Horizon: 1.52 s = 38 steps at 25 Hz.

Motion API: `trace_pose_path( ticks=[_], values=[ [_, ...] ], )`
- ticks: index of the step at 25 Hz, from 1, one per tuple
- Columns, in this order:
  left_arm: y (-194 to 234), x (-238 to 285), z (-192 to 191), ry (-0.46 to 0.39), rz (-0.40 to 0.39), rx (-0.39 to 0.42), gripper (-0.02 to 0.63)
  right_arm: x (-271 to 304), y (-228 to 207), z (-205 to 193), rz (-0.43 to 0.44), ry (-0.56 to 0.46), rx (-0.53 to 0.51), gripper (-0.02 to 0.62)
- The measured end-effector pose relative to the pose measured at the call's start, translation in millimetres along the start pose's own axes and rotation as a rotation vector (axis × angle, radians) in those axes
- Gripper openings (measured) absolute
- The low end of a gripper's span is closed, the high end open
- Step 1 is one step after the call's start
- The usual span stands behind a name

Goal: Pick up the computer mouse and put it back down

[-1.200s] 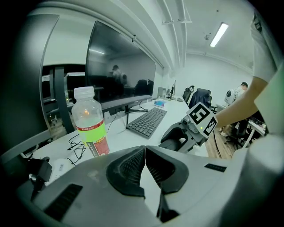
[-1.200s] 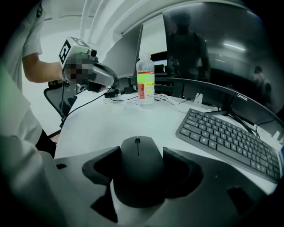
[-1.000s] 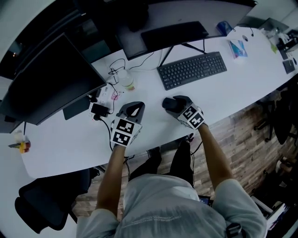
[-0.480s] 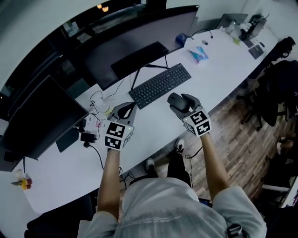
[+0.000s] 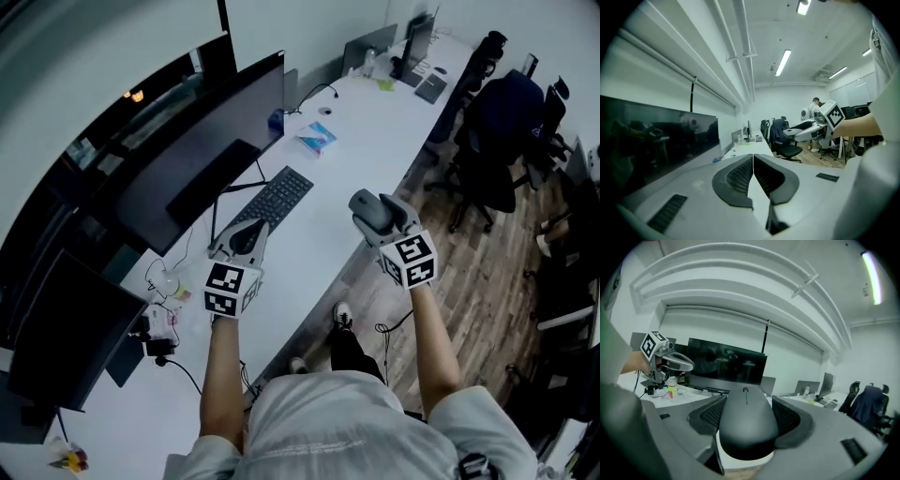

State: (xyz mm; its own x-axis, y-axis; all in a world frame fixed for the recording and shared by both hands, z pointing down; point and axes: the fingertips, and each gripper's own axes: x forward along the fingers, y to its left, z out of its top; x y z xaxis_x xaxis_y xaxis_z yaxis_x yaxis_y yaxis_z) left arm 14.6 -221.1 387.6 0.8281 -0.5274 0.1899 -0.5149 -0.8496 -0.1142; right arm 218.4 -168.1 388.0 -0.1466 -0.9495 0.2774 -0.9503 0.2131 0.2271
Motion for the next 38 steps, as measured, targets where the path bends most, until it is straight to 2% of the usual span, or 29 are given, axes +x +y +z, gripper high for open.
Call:
trace_pose_path(
  ticks=[4, 8, 16, 19, 21, 28, 38],
  values=[
    [-12, 29, 21, -0.036, -0.028, 0.024, 0.014, -33, -39, 0, -0.104, -0.01, 0.016, 0.302],
    [-15, 55, 27, -0.037, -0.037, 0.03, 0.014, -45, -65, -7, -0.16, 0.0, 0.013, 0.302],
    [-5, 99, 23, -0.003, -0.052, 0.04, 0.014, -22, -98, -22, -0.171, 0.016, 0.046, 0.301],
    [-3, 112, 26, -0.023, -0.068, 0.02, 0.014, -7, -113, -27, -0.17, 0.019, 0.06, 0.301],
    [3, 121, 28, -0.035, -0.068, 0.005, 0.014, 11, -122, -28, -0.155, 0.02, 0.06, 0.301],
    [30, 162, -12, 0.074, -0.025, -0.026, 0.014, 86, -144, -56, -0.065, 0.068, 0.048, 0.301],
    [54, 218, -76, 0.212, 0.031, -0.11, 0.014, 202, -157, -118, 0.133, 0.17, 0.037, 0.301]
  ],
)
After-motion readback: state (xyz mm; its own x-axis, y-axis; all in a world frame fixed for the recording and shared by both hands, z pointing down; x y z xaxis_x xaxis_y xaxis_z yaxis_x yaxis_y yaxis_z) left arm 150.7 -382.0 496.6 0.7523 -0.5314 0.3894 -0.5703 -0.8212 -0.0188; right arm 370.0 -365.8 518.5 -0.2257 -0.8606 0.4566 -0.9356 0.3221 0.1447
